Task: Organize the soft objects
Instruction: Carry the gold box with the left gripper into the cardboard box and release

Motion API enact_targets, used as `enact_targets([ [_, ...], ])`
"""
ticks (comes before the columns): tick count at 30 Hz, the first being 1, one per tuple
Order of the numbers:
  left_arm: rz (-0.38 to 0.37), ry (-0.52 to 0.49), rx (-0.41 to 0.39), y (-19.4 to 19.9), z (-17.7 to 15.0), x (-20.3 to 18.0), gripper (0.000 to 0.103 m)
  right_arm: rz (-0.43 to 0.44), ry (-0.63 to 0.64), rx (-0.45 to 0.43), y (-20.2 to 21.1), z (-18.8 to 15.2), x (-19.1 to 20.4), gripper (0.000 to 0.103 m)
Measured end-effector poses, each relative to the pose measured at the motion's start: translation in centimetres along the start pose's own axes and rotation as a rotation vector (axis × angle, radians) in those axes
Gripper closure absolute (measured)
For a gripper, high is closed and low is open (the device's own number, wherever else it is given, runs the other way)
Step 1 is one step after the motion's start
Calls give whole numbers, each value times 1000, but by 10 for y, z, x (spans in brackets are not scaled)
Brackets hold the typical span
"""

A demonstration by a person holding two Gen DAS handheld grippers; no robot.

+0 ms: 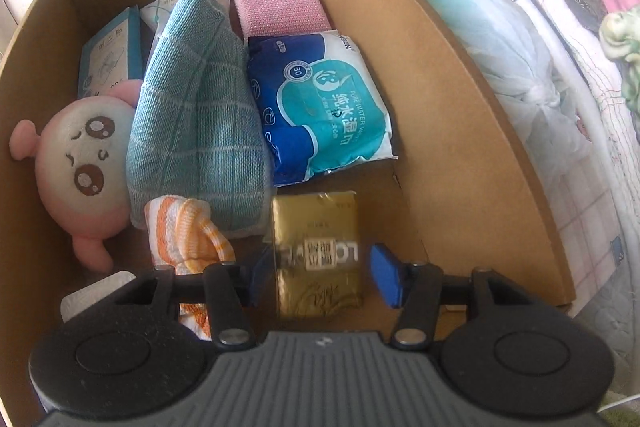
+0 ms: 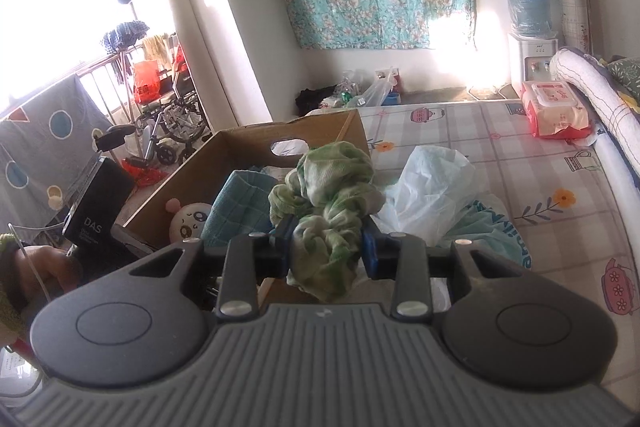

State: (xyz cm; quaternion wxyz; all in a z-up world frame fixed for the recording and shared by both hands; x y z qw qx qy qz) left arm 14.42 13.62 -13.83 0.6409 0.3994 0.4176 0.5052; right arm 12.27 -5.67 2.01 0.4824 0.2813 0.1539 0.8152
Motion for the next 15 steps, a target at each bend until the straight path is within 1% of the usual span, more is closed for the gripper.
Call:
enact_targets([
  [4, -9, -8, 23, -7, -7, 1, 49, 42, 32, 5, -7, 10, 18, 70],
  [6, -15, -5, 14, -5, -9, 3, 49, 64, 46, 14, -13, 13, 29, 70],
  [8, -3, -6, 6, -5, -9, 6, 49, 85, 57, 26, -20, 14, 40, 70],
  [10, 14, -5, 0, -3, -10, 10, 49, 98, 67, 47, -26, 12, 49, 70],
  [15, 4, 19, -35, 9, -10, 20, 49, 130, 85, 102, -39, 3, 69, 70],
])
Point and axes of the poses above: each gripper's, at about its wrist camera, not at the fingertips, and y roughly against the way its jaws point, x to its left, z to its top, the point moved 9 cm from there along -y, roughly the way its jaws point
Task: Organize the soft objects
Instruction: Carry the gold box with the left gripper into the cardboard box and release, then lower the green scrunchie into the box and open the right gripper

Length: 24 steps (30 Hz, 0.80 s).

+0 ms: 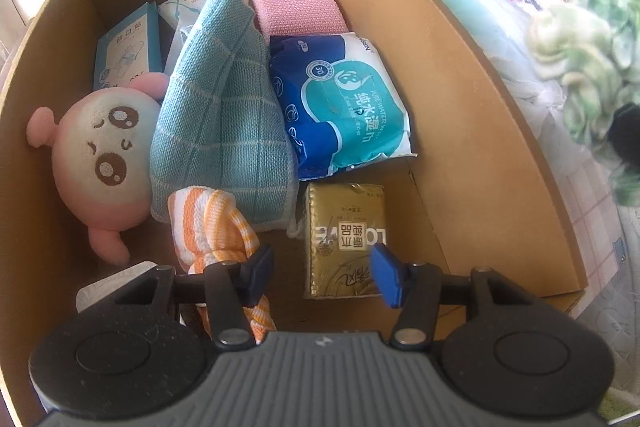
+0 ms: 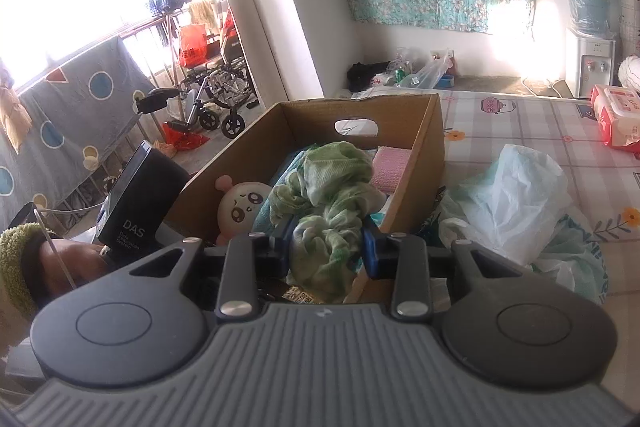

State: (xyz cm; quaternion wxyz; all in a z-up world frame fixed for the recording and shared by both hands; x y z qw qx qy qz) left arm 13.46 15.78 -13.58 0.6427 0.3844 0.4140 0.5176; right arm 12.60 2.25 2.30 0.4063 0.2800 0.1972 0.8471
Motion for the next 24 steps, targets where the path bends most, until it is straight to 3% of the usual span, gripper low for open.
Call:
enact_targets([
  [9, -3, -2, -17, 1, 1, -1, 46, -8, 51, 55, -21, -11, 24, 69],
  [17, 10, -41, 42, -22, 6, -16, 40, -37, 30, 35, -11, -8, 11, 69],
  [24, 49, 13, 67, -24, 3, -6, 41, -32, 19, 30, -6, -8, 10, 69],
])
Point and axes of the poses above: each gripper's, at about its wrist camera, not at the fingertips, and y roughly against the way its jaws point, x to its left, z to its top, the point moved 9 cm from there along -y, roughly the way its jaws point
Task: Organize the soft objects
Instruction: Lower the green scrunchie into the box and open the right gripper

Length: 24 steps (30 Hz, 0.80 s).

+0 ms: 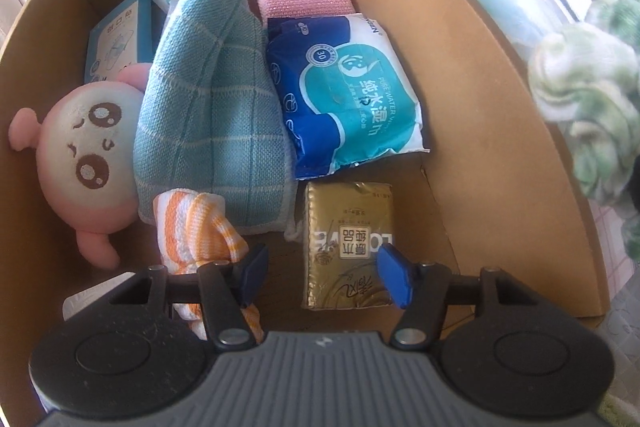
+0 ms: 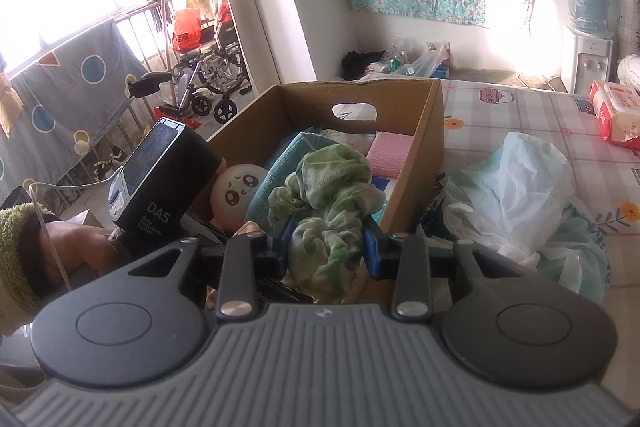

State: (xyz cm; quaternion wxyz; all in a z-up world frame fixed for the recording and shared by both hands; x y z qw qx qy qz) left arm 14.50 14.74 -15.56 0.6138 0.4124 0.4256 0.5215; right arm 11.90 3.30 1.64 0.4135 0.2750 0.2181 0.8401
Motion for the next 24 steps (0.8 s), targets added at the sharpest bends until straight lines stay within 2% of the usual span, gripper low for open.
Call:
enact_targets([
  [7, -11, 69, -25, 10, -2, 10, 42, 24, 24, 19, -5, -2, 8, 68],
  [9, -20, 84, -35, 14, -3, 12, 40, 28, 29, 28, -7, -4, 10, 62],
  [11, -31, 101, -48, 18, -3, 16, 38, 27, 25, 39, -9, -5, 10, 49],
  [22, -34, 115, -112, 34, 4, 9, 35, 22, -43, -25, 8, 1, -5, 46],
  [24, -36, 111, -129, 38, 7, 7, 32, 20, -51, -36, 12, 2, -7, 45],
])
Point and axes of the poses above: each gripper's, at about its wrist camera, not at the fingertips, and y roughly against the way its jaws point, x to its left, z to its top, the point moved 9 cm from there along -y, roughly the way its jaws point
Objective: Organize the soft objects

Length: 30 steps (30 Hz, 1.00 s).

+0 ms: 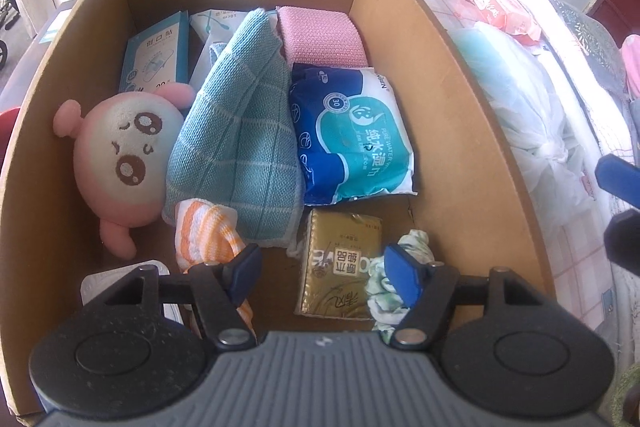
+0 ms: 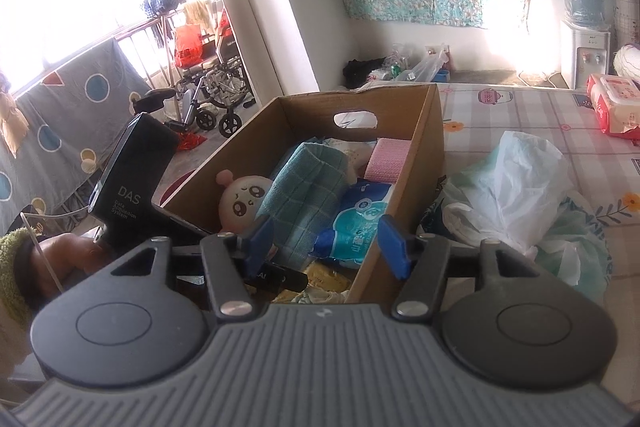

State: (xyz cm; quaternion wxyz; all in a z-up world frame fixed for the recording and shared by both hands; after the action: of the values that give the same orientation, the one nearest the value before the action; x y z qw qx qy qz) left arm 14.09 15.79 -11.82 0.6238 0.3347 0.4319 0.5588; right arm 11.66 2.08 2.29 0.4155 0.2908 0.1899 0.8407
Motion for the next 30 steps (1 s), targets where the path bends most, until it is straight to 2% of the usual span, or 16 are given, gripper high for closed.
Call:
enact_targets([
  [5, -3, -18, -89, 21, 5, -12, 23, -13, -39, -25, 12, -4, -7, 36],
  [10, -17, -20, -238, 53, 5, -23, 15, -24, -107, -52, 25, -11, -17, 24],
  [17, 15, -5, -401, 99, -10, -35, 0, -49, -186, -94, 43, -19, -26, 17],
  [21, 11, 48, -469, 119, -26, -34, 0, -84, -170, -108, 53, -23, -23, 14],
  [25, 71, 76, -505, 128, -43, -28, 0, -110, -147, -95, 55, -30, -15, 11],
  [27, 106, 96, -499, 130, -52, -23, 0, -123, -119, -81, 55, -36, -9, 2],
  [30, 149, 132, -480, 129, -67, -12, 0, -146, -58, -57, 53, -46, 3, 1],
])
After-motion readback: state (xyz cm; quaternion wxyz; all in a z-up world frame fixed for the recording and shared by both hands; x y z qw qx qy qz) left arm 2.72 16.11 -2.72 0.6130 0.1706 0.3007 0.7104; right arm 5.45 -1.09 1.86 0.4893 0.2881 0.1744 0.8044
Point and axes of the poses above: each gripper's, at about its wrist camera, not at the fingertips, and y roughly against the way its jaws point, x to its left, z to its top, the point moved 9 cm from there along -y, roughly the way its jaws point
